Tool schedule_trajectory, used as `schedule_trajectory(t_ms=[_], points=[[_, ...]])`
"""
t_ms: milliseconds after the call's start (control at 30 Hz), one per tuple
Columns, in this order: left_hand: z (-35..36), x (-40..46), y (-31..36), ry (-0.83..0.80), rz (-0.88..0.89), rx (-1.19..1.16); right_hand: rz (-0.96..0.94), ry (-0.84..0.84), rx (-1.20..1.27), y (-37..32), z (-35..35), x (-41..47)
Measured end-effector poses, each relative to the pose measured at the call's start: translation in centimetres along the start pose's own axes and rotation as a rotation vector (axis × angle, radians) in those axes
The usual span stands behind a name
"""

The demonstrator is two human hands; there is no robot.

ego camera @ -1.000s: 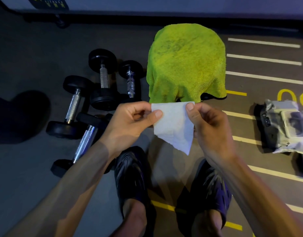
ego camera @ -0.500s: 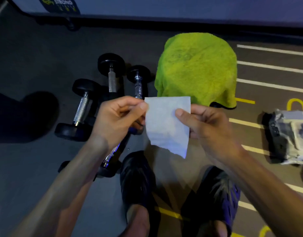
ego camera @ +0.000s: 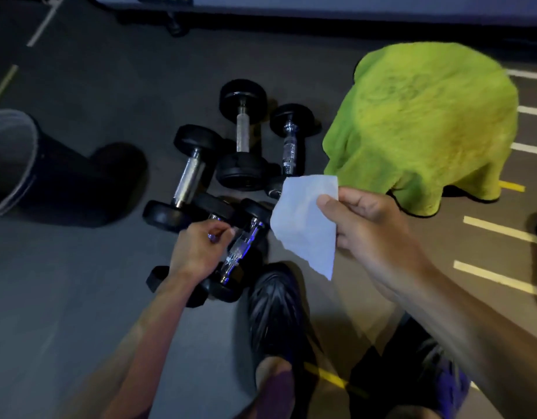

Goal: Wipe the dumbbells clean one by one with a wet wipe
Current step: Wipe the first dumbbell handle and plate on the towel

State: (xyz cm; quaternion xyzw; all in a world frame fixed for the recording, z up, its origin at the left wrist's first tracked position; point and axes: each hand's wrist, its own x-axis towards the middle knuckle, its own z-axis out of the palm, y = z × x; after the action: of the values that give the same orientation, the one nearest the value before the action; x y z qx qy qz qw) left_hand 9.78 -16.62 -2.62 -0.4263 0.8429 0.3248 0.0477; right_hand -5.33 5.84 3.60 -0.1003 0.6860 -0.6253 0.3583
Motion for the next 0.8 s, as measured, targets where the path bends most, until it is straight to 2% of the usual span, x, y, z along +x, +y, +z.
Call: schedule_trajectory(t_ms=[167,300,567,800], points=[[1.7,1.2,1.1,-0.059,-0.061,0.258,0.047,0.085,-0.048,1.7,-0.8,-0.3],[2.2,1.6,2.5,-0.096,-0.090,0.434,0.087,0.073,-0.059,2.9,-0.5,-0.6],[3.3,1.8,3.2,-0.056,-0.122,0.375,0.171,0.062,-0.048,3.7,-0.3,-0.8],[4.5,1.8,4.2,-0.087,-0.077,0.445,0.171,0.086,-0.011,4.3,-0.9,-1.1]])
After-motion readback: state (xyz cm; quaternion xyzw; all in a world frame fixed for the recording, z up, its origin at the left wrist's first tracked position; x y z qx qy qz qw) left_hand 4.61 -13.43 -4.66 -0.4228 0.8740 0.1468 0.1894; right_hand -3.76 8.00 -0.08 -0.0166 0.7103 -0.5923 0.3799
